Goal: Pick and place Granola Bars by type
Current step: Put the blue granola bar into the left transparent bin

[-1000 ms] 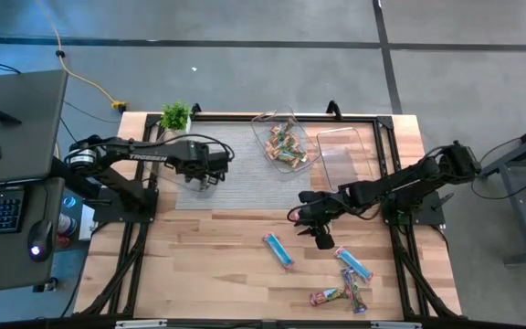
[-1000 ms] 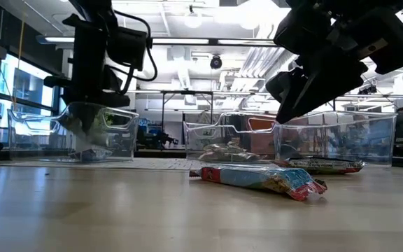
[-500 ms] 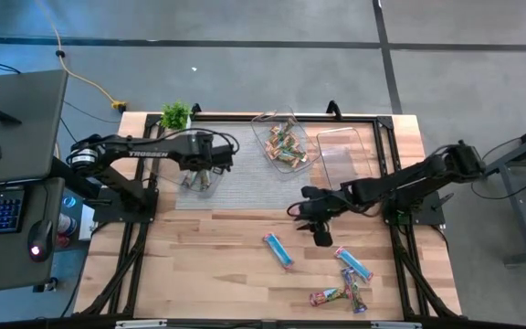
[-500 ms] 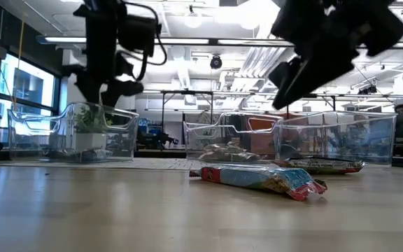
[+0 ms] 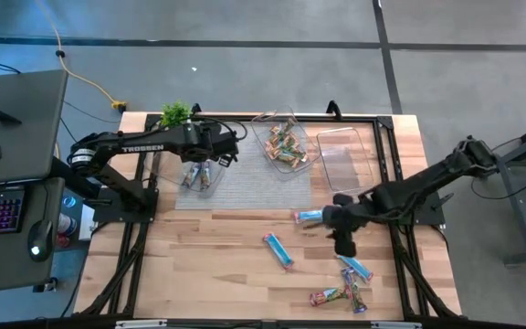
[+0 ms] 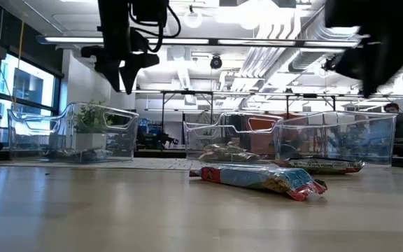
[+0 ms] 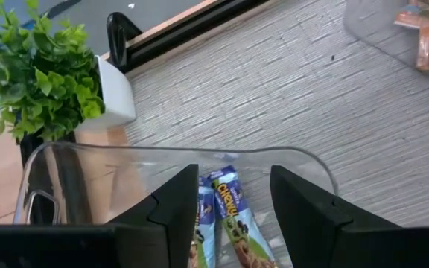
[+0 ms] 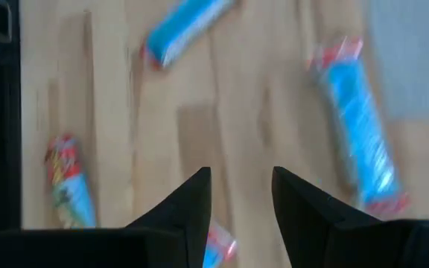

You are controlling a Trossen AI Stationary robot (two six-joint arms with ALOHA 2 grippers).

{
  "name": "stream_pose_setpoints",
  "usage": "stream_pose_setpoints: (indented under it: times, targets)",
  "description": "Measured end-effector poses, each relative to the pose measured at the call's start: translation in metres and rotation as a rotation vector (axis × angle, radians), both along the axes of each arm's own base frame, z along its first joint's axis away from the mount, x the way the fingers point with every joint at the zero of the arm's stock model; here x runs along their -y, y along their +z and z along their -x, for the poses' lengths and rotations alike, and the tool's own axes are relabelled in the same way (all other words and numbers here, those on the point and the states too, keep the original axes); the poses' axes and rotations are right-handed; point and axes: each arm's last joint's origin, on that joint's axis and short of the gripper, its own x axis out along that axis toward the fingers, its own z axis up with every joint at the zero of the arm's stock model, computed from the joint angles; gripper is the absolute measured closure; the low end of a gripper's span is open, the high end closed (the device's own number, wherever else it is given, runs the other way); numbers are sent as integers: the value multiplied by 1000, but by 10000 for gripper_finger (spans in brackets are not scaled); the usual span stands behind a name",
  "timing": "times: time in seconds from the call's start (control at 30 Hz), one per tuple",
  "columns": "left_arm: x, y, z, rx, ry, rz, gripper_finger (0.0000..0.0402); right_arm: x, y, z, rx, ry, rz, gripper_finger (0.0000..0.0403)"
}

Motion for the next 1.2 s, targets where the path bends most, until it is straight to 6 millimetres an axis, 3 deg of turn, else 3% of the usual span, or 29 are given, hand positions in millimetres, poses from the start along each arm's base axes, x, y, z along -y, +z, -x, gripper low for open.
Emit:
stream_pose_setpoints:
  times: [0.3,0.5,0.73,0.97,1.2]
  targets:
    - [1,-1,2,-24,-4,12,241,-39,-4,25,-93,99,-60,277]
    - [2,-1,2,-12,-11,53,241,-62,-12,33,-227,-64,-203,277]
    - [3,-2,1,3,-18,97,241,-89,-37,33,-464,-253,-329,277]
    - [7,-2,-2,19,-38,96,241,-106,-45,25,-460,-329,-432,277]
    - [26,-2,-7,18,-107,101,241,-116,-59,29,-522,-479,-433,277]
